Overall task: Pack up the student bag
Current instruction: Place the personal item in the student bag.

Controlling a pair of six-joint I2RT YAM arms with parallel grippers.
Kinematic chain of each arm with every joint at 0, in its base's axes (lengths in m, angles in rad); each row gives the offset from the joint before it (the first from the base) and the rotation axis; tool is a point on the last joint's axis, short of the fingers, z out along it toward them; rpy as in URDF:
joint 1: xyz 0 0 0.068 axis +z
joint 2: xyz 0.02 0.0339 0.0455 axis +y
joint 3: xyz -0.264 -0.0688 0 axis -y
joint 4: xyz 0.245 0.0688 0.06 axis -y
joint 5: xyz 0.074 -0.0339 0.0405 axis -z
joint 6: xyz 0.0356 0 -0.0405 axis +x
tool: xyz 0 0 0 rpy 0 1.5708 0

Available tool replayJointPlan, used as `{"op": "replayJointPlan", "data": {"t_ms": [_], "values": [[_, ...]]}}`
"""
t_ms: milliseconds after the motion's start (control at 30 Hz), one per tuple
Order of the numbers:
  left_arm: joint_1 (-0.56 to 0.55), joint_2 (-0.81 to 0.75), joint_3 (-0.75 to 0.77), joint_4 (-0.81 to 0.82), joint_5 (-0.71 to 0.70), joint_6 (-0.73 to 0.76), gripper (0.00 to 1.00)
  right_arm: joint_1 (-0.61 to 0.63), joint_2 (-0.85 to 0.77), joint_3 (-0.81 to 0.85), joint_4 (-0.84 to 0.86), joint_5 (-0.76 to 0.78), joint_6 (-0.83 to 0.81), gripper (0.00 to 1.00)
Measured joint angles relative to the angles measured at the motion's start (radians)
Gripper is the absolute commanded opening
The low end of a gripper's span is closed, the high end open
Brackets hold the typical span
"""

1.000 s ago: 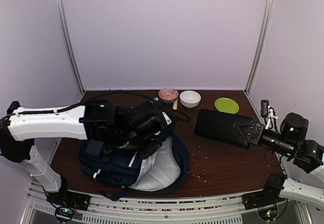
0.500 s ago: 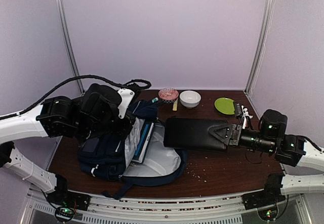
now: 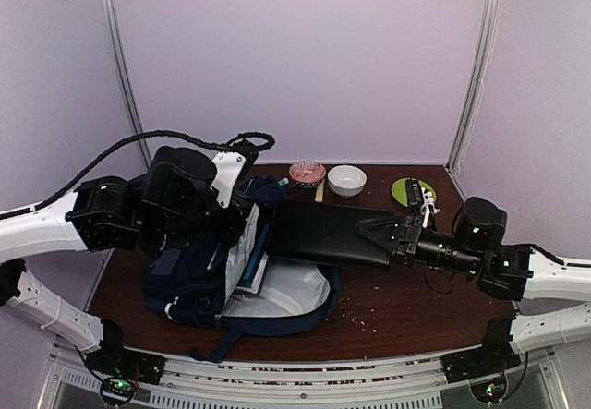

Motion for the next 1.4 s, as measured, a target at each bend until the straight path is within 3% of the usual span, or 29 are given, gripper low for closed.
{"op": "replayJointPlan", "data": {"t_ms": [500, 1000, 1267, 1333, 1400], "values": [[0.005, 0.003, 0.0, 0.046, 0.029, 0.027, 0.0, 0.027, 0.256, 0.024, 0.124, 0.014, 0.145, 0.15], [0.011, 0.014, 0.0, 0.083, 0.126, 0.019, 0.0, 0.056, 0.634, 0.273, 0.279, 0.005, 0.269, 0.15], [0.012, 0.009, 0.0, 0.088, 0.135, 0.017, 0.0, 0.075, 0.715, 0.406, 0.171, 0.036, 0.275, 0.16], [0.012, 0.008, 0.0, 0.088, 0.138, 0.014, 0.0, 0.085, 0.767, 0.47, 0.14, 0.045, 0.277, 0.19], [0.012, 0.002, 0.0, 0.087, 0.143, 0.01, 0.0, 0.093, 0.829, 0.535, 0.117, 0.047, 0.285, 0.28]]}}
